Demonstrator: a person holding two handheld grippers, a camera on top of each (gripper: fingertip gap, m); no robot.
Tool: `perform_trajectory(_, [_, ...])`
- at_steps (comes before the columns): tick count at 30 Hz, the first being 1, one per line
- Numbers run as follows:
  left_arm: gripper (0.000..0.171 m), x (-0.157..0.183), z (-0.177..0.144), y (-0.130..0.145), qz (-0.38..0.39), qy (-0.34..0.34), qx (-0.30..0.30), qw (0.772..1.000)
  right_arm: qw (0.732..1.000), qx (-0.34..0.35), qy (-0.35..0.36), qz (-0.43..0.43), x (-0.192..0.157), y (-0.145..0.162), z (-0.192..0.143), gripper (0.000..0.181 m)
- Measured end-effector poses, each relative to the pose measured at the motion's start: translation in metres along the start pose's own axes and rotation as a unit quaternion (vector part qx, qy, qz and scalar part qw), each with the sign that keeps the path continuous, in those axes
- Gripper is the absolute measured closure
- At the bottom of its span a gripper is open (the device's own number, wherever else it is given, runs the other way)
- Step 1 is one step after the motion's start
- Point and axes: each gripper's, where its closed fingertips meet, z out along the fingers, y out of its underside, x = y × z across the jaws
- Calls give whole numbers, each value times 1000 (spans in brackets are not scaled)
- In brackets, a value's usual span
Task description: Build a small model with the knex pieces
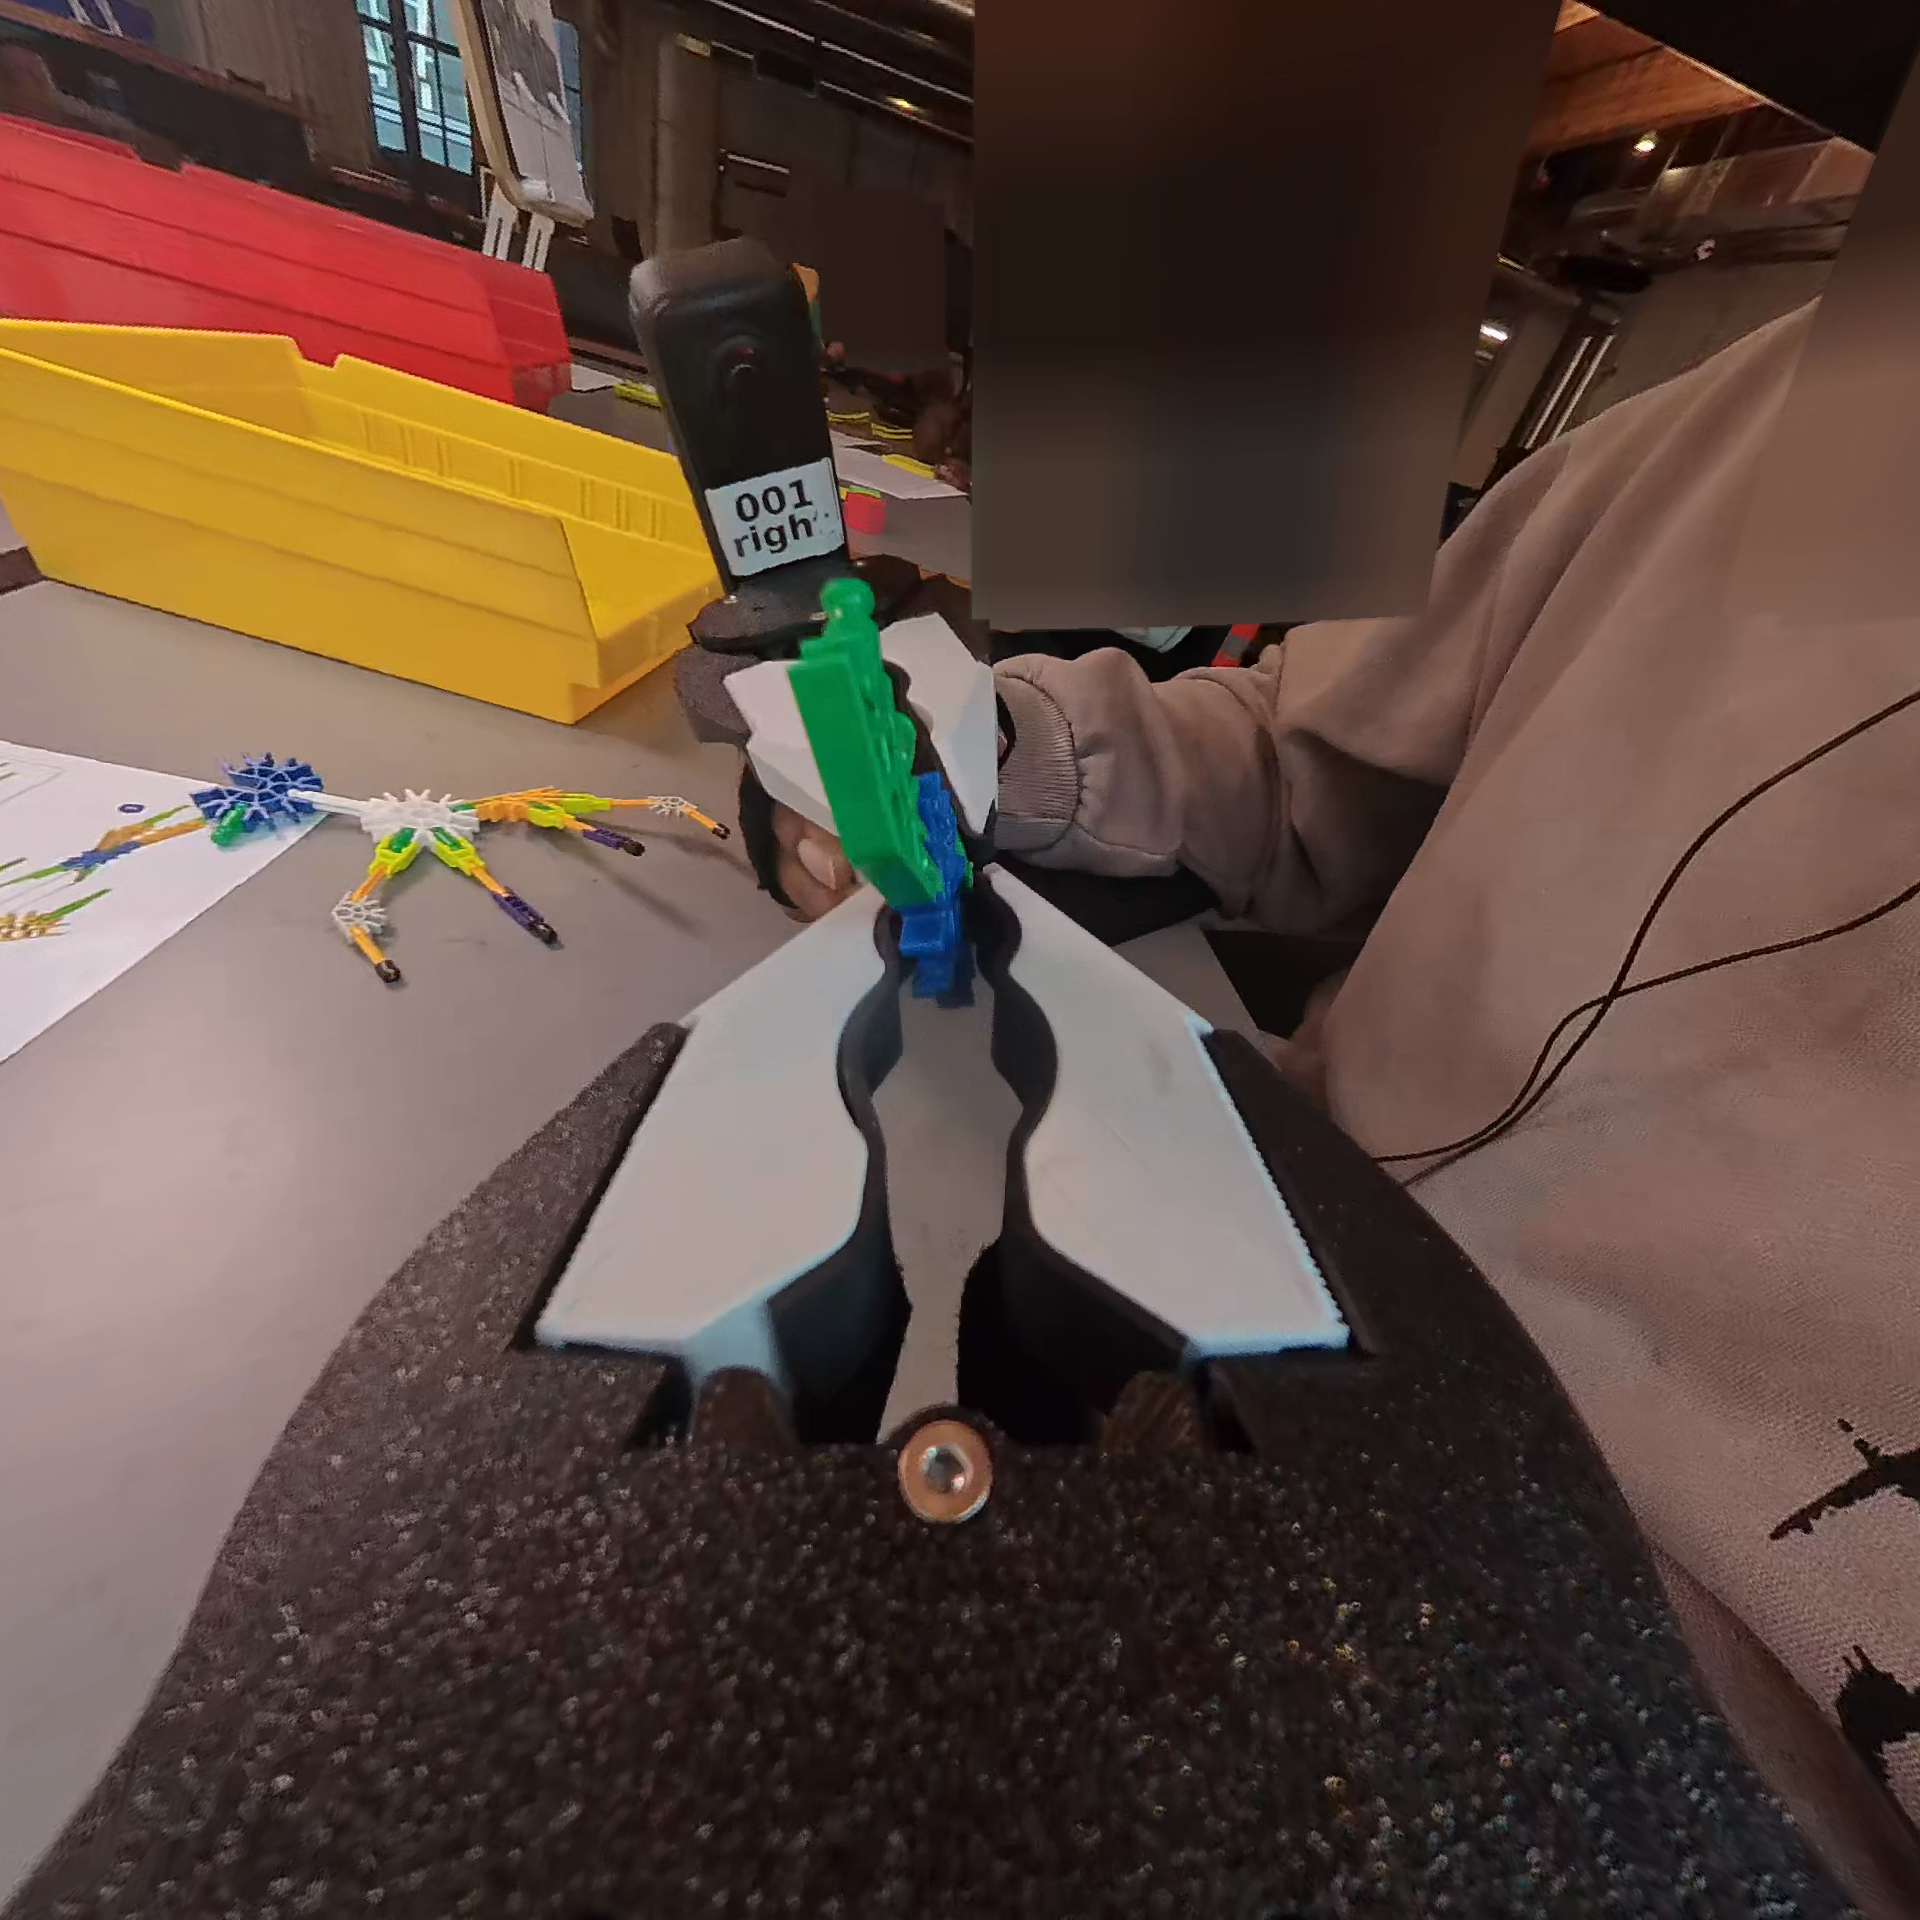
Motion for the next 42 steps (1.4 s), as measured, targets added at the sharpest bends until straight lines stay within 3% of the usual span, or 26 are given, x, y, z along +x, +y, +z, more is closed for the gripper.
perform_trajectory(3, [161, -10, -11, -10, -6, -22, 19, 1000, 999, -15, 31, -13, 7, 1, -4, 177])
perform_trajectory(5, [164, -13, -13, -7, -8, -27, -2, 1000, 999, -12, 49, -17, 13, 0, -6, 177])
perform_trajectory(10, [166, -12, -14, -12, -22, -17, 18, 999, 998, 31, 47, -13, 12, -13, -8, 176])
perform_trajectory(14, [166, -12, -11, -13, -42, -4, 34, 999, 996, 2, 75, -40, 16, -5, 0, 150])
perform_trajectory(17, [166, -14, -10, -11, -46, -6, 38, 998, 996, -2, 75, -47, 15, -2, 5, 175])
perform_trajectory(28, [165, -38, -13, 6, -26, -81, -18, 996, 986, -13, 163, -43, 42, -3, -4, 177])
perform_trajectory(33, [165, -66, -12, 14, -69, -172, -19, 982, 958, -36, 276, -69, 70, 1, -13, 177])
perform_trajectory(42, [166, -107, 3, 25, -36, -333, -59, 940, 864, -118, 475, -116, 114, 8, -42, 177])
